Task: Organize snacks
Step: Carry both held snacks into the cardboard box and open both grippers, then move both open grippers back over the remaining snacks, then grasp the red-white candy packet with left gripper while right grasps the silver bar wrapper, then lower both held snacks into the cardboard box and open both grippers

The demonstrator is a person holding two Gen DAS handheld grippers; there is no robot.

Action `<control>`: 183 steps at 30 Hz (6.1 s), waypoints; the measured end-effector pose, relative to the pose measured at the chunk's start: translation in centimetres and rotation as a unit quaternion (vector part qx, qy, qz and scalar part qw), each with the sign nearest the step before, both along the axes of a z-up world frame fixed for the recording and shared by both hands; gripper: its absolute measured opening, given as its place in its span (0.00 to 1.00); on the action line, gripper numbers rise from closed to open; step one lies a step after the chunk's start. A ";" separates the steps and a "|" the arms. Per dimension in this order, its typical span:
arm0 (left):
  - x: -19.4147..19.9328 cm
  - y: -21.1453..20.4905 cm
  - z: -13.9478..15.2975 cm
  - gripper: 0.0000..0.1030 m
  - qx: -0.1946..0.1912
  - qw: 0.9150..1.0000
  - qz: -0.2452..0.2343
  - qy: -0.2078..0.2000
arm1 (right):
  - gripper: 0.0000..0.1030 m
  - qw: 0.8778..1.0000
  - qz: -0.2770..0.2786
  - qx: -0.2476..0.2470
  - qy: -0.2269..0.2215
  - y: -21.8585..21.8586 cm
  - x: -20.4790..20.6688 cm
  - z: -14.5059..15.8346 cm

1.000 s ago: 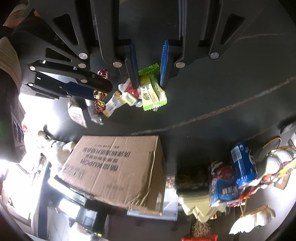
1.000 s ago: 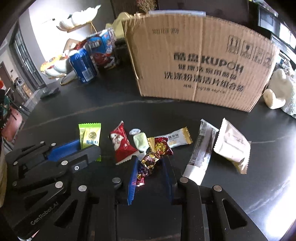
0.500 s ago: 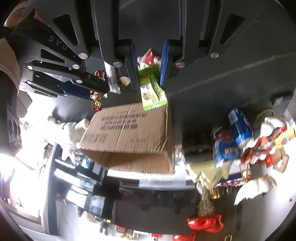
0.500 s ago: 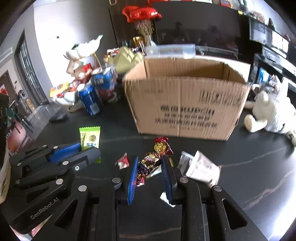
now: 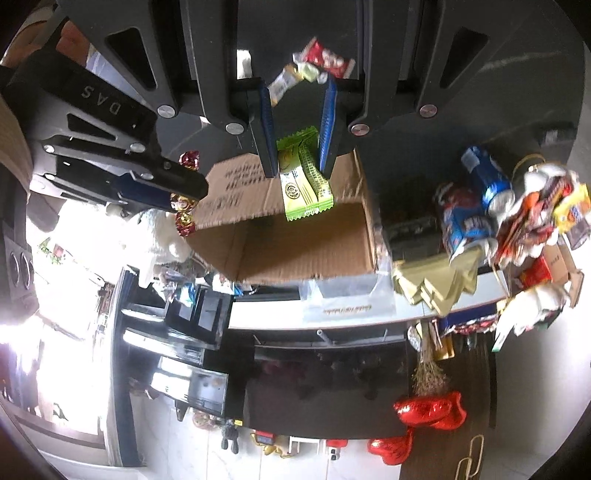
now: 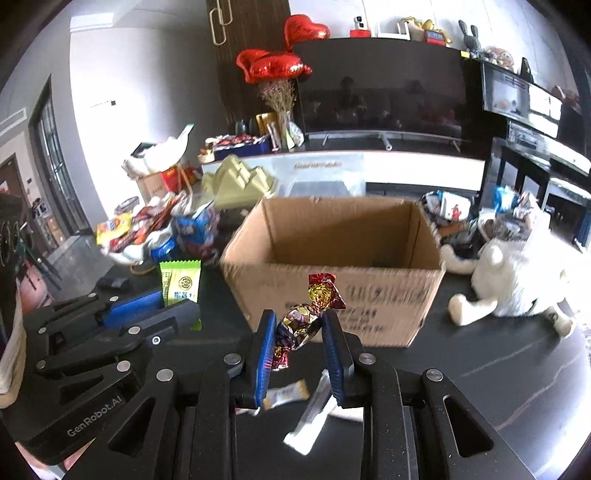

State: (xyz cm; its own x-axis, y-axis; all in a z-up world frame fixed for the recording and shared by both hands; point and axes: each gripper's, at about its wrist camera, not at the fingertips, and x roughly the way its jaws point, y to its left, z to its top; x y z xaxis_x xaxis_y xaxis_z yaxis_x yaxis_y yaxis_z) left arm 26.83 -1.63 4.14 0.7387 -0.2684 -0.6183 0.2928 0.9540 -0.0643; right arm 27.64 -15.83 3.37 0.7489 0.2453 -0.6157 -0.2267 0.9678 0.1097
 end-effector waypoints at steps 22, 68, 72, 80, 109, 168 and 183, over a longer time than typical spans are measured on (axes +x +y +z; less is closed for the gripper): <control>10.5 -2.3 0.3 0.23 0.044 0.999 -0.006 0.011 | 0.26 1.000 -0.015 -0.014 0.007 -1.9 9.6 0.3; -2.0 4.3 -3.8 0.69 0.033 0.993 0.077 0.079 | 0.54 0.995 -0.054 0.017 0.082 0.1 -1.9 -4.7; -1.8 4.6 -5.4 0.69 0.030 0.991 0.076 0.103 | 0.54 0.993 -0.058 0.017 0.102 0.4 -2.2 -6.1; -1.1 4.7 -9.1 0.68 0.019 0.984 0.076 0.161 | 0.54 0.986 -0.075 0.016 0.146 0.4 -1.6 -9.1; 3.2 4.0 -16.2 0.50 -0.029 0.956 0.093 0.277 | 0.49 0.963 -0.095 0.045 0.248 0.1 2.3 -15.8; 0.0 2.0 -4.8 0.28 -0.035 0.987 0.038 0.149 | 0.23 0.988 -0.052 0.049 0.135 0.7 -1.0 -4.8; 3.0 1.6 0.4 0.28 -0.031 0.994 0.034 0.100 | 0.23 0.993 -0.051 0.034 0.098 0.1 2.3 -0.6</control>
